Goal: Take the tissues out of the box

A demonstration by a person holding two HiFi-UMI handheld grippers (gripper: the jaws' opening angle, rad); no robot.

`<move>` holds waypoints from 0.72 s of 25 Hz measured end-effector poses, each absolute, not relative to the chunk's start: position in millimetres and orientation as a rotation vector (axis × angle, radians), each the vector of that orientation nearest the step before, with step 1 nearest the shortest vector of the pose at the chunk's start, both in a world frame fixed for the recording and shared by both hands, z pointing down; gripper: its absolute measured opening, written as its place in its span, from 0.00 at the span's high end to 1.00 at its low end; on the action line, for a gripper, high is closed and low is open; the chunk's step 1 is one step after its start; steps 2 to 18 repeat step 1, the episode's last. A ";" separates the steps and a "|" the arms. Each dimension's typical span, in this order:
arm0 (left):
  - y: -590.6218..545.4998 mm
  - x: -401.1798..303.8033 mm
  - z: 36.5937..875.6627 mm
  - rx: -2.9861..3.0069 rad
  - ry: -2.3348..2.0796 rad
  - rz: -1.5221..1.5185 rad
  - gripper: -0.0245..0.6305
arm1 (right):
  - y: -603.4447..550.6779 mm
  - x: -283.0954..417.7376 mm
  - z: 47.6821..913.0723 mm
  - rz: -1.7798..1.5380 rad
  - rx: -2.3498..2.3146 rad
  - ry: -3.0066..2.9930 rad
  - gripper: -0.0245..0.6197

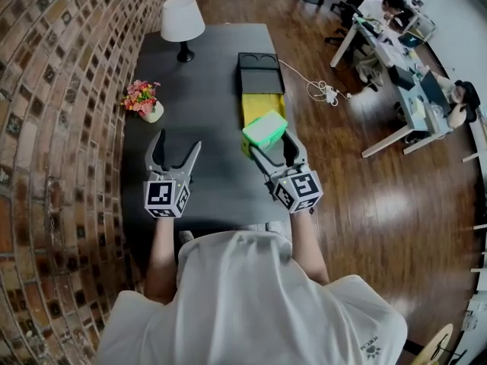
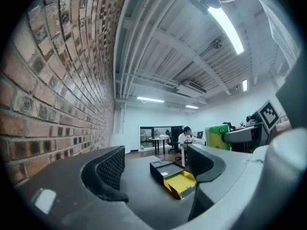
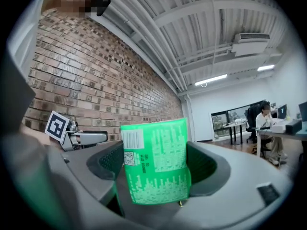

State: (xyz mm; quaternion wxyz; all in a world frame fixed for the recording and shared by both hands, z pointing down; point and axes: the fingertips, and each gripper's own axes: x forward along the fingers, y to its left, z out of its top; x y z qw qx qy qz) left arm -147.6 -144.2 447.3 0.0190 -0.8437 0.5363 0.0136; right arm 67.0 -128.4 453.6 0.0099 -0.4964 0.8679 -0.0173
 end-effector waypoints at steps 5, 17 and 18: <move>-144.7 -147.1 447.4 -2.620 1.665 0.043 0.37 | -128.6 66.7 454.1 -0.048 -1.554 2.715 0.33; -144.7 -147.1 447.4 -2.620 1.665 0.043 0.37 | -128.6 66.7 454.1 -0.048 -1.554 2.715 0.33; -144.7 -147.1 447.4 -2.620 1.665 0.043 0.37 | -128.6 66.7 454.1 -0.048 -1.554 2.715 0.33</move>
